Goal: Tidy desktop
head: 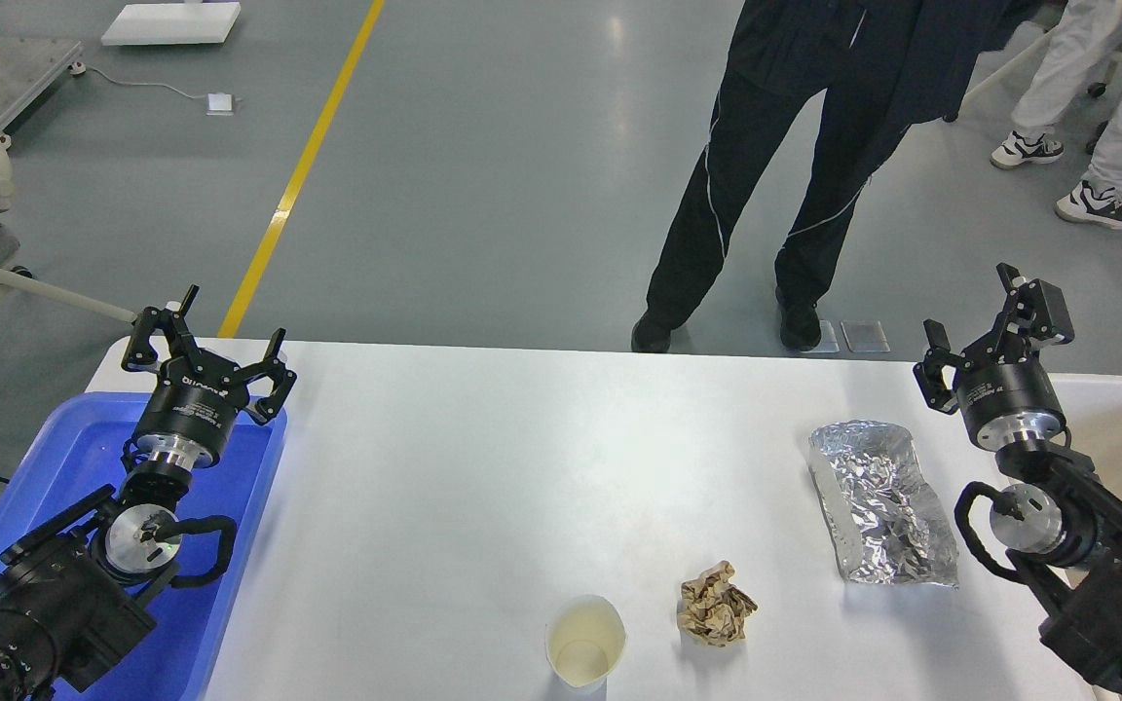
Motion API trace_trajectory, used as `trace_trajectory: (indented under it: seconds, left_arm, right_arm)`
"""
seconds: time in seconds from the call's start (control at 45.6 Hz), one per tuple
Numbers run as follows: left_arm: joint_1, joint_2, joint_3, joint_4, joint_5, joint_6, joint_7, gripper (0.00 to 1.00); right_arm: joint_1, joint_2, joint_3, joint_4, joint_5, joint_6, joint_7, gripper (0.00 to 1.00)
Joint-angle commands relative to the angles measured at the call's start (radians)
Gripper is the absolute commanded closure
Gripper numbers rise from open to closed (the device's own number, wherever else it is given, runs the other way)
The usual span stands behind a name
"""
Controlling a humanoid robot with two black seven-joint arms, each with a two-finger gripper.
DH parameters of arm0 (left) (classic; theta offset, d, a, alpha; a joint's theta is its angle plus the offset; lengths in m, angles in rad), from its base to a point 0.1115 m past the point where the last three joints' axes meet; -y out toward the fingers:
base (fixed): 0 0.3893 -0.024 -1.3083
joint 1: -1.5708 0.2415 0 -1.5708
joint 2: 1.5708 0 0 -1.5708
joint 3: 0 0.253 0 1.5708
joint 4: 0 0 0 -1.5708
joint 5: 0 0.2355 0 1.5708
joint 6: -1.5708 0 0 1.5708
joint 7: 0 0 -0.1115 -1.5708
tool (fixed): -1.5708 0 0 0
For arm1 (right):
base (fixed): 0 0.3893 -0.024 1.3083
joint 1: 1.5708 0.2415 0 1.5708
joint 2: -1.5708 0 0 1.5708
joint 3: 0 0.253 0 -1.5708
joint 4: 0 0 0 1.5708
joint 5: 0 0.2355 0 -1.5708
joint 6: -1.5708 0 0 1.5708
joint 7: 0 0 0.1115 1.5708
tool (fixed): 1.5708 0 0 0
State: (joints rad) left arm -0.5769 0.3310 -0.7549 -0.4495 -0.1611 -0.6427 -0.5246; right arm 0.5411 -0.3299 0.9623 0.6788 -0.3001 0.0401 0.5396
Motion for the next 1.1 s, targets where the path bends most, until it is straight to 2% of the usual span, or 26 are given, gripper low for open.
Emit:
trace_trajectory:
  seconds: [0.0,1.074]
  left_arm:
    - [0.0,0.0,0.0,0.0,0.002,0.0,0.0,0.0]
    - [0.0,0.0,0.0,0.0,0.002,0.0,0.0,0.0]
  right_arm:
    - [0.004,0.003,0.001,-0.001,-0.001,0.0,0.0,0.0]
    - [0.03,0.0,-0.002,0.002,-0.001,0.004,0.0,0.0]
